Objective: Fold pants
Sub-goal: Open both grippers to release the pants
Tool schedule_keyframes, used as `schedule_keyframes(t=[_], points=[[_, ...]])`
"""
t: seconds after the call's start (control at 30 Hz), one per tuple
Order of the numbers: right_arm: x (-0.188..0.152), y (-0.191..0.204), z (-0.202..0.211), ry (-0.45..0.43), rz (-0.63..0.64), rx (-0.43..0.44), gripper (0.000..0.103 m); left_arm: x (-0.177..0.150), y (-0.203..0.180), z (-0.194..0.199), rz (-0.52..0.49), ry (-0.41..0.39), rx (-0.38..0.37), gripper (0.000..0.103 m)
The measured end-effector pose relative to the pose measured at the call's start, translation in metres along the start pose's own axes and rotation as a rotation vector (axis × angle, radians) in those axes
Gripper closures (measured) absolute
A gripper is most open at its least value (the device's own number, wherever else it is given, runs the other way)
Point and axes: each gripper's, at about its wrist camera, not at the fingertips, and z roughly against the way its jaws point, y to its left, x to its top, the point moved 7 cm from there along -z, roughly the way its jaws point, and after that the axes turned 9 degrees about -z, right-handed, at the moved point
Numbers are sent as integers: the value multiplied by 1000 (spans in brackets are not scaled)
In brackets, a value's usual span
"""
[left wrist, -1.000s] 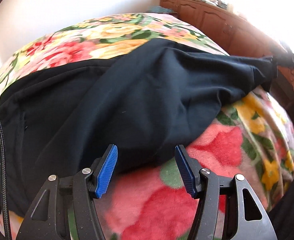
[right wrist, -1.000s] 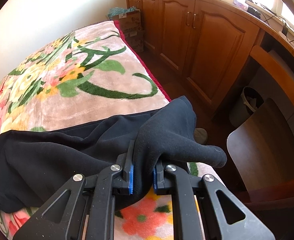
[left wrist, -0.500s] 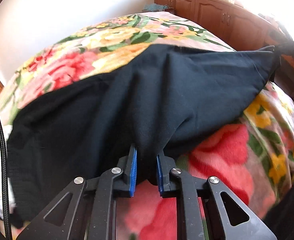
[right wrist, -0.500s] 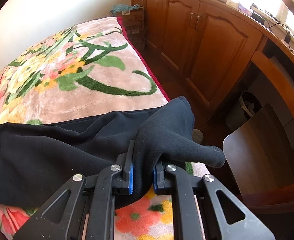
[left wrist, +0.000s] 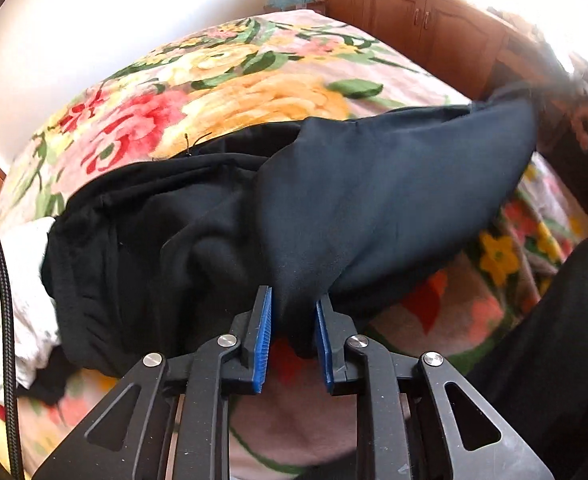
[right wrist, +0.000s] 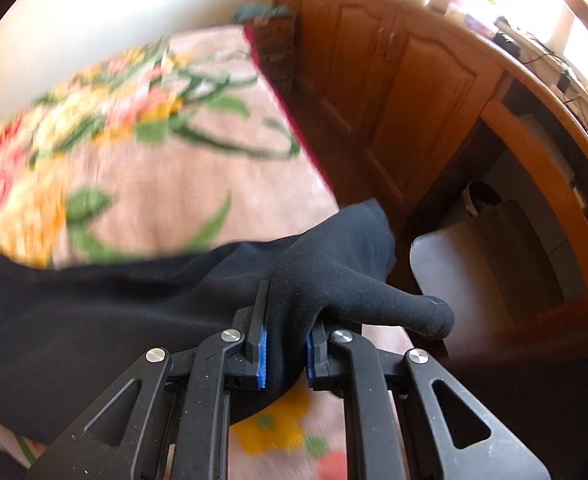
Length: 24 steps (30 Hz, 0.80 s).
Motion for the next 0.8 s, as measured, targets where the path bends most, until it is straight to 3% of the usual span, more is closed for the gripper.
schedule_keyframes(t=[0.23, 0.37, 0.57, 0.8], points=[[-56, -8, 4, 31, -64, 24, 82, 8, 24, 30, 77, -136, 16, 71], [-70, -13, 24, 24, -86, 53, 71, 6, 31, 27, 116, -166, 27, 68], [-76, 3, 65, -34, -20, 80, 67, 23, 30, 9, 133, -195, 26, 67], [-70, 34, 100, -95, 12, 157, 49, 45, 35, -24, 156, -200, 19, 63]])
